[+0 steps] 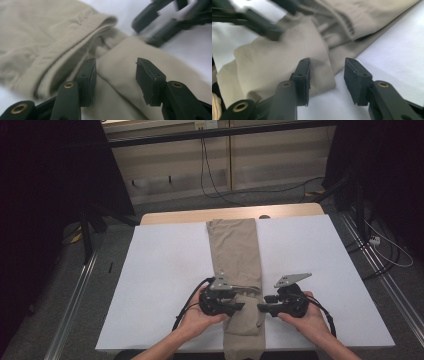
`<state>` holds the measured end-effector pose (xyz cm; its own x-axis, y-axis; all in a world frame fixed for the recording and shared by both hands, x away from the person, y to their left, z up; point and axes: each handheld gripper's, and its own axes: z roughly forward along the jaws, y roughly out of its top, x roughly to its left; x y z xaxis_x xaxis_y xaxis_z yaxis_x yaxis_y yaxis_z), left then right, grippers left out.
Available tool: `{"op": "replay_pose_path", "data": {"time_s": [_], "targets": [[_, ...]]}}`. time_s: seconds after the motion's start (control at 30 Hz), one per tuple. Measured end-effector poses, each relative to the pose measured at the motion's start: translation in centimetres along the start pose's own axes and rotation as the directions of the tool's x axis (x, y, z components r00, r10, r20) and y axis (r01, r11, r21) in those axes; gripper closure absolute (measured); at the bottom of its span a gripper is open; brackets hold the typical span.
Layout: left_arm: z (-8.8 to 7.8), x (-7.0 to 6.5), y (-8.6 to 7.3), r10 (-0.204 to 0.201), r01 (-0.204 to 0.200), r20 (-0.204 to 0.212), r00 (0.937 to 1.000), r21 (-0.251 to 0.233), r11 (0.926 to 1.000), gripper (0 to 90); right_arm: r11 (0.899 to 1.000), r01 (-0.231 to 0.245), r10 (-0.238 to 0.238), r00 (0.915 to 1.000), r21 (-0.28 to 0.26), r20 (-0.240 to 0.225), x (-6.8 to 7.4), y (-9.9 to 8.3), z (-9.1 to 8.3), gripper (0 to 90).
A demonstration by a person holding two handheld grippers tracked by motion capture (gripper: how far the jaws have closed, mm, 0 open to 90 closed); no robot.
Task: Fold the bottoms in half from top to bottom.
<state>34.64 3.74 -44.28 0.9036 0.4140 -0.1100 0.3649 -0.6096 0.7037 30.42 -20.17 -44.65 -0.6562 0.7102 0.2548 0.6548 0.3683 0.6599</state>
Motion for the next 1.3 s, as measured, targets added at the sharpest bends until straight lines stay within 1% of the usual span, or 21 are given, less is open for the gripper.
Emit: {"op": "replay_pose_path", "data": {"time_s": [0.03, 0.07, 0.1, 0.17, 0.23, 0.37, 0.4, 0.47, 0.57, 0.63, 0.73, 0.77, 0.8, 0.83, 0.93, 1.0, 1.03, 1.13, 1.2, 1.23, 1.3], "targets": [[0.4, 0.0, -0.1, -0.017, 0.017, 0.003, 0.9998, 0.014, 0.9998, 49.7, 1.0, 0.012, -0.012, 0.9999, 0.014, -0.002, 0.1, -0.2, 0.3, 60.7], [0.6, -0.1, -0.2, -0.006, 0.006, 0.004, 1.0, 0.015, 0.9999, 57.0, 0.999, 0.036, -0.036, 0.9992, 0.012, 0.015, 0.5, -0.3, 0.2, 73.1], [0.3, -0.4, -0.2, 0.032, -0.032, -0.005, 0.9995, 0.034, 0.9989, 66.6, 0.999, 0.044, -0.043, 0.9987, 0.023, -0.026, 0.7, -0.3, 0.0, 83.3], [-0.7, -0.9, -0.4, 0.022, -0.023, 0.023, 0.9995, 0.027, 0.9994, 87.5, 0.998, 0.056, -0.056, 0.9973, 0.008, -0.049, 1.3, -0.5, -0.6, 89.6], [-1.7, -1.5, -0.8, 0.048, -0.049, 0.049, 0.9977, 0.026, 0.9985, 90.0, 0.998, 0.067, -0.066, 0.9955, 0.005, -0.067, 2.0, -0.8, -1.3, 90.0], [-3.6, -3.3, -2.0, 0.037, -0.036, 0.122, 0.9918, -0.016, 0.9992, 90.0, 0.996, 0.086, -0.085, 0.9903, 0.003, -0.11, 3.7, -1.8, -2.4, 90.0], [-4.1, -3.8, -2.4, 0.044, -0.04, 0.16, 0.9862, -0.027, 0.9988, 90.0, 0.996, 0.087, -0.086, 0.9885, 0.007, -0.124, 4.2, -2.1, -2.7, 90.0], [-5.2, -5.1, -3.2, 0.069, -0.063, 0.197, 0.978, -0.036, 0.9974, 90.0, 0.995, 0.095, -0.093, 0.9846, 0.007, -0.148, 5.3, -2.9, -3.4, 90.0], [-6.4, -7.1, -4.7, 0.098, -0.094, 0.264, 0.9597, -0.028, 0.9952, 90.0, 0.994, 0.107, -0.104, 0.9761, 0.001, -0.19, 6.9, -4.0, -4.4, 89.2], [-7.0, -8.1, -5.7, 0.113, -0.108, 0.307, 0.9451, -0.034, 0.9936, 90.0, 0.996, 0.09, -0.089, 0.976, -0.004, -0.199, 7.4, -4.4, -4.8, 79.8], [-7.8, -8.9, -6.7, 0.124, -0.12, 0.343, 0.931, -0.033, 0.9922, 88.7, 0.997, 0.067, -0.072, 0.981, -0.037, -0.18, 7.0, -4.0, -5.2, 69.2], [-8.0, -8.7, -6.8, 0.12, -0.111, 0.343, 0.9315, -0.045, 0.9928, 83.1, 0.997, 0.067, -0.073, 0.9832, -0.041, -0.167, 6.6, -3.7, -5.1, 69.2], [-8.2, -8.5, -6.9, 0.111, -0.102, 0.33, 0.9375, -0.047, 0.9937, 74.6, 0.997, 0.069, -0.075, 0.9863, -0.043, -0.147, 6.3, -3.4, -4.9, 69.2], [-8.4, -8.2, -6.9, 0.103, -0.09, 0.326, 0.9398, -0.056, 0.9944, 71.7, 0.997, 0.061, -0.066, 0.9894, -0.04, -0.129, 5.9, -3.1, -4.5, 69.0], [-8.7, -6.7, -6.6, 0.063, -0.047, 0.25, 0.9661, -0.068, 0.9966, 68.9, 0.998, 0.067, -0.067, 0.9947, -0.005, -0.078, 5.1, -2.1, -2.9, 69.7], [-8.1, -5.7, -6.2, 0.05, -0.039, 0.203, 0.9778, -0.057, 0.9976, 67.9, 0.997, 0.081, -0.08, 0.995, 0.015, -0.06, 4.9, -1.5, -1.8, 72.0], [-7.5, -5.3, -6.0, 0.052, -0.044, 0.175, 0.9832, -0.048, 0.9979, 63.5, 0.996, 0.083, -0.082, 0.9959, 0.02, -0.037, 4.8, -1.3, -1.4, 72.9], [-6.0, -3.9, -5.1, 0.035, -0.031, 0.145, 0.9888, -0.027, 0.9991, 60.4, 0.995, 0.087, -0.087, 0.9962, 0.047, -0.011, 4.3, -0.7, -0.1, 74.9], [-5.1, -3.2, -4.3, 0.059, -0.056, 0.123, 0.9907, -0.024, 0.9981, 60.2, 0.995, 0.073, -0.074, 0.9972, 0.064, 0.007, 4.1, -0.7, 0.5, 90.0], [-4.6, -3.0, -4.2, 0.06, -0.058, 0.116, 0.9914, -0.019, 0.9981, 60.1, 0.997, 0.05, -0.05, 0.9987, 0.056, -0.001, 3.9, -0.9, 0.4, 90.0], [-3.8, -2.8, -4.2, 0.059, -0.061, 0.104, 0.9929, 0.022, 0.9979, 59.9, 0.997, 0.044, -0.045, 0.9988, 0.058, 0.02, 3.9, -1.1, -0.1, 90.0]]}}
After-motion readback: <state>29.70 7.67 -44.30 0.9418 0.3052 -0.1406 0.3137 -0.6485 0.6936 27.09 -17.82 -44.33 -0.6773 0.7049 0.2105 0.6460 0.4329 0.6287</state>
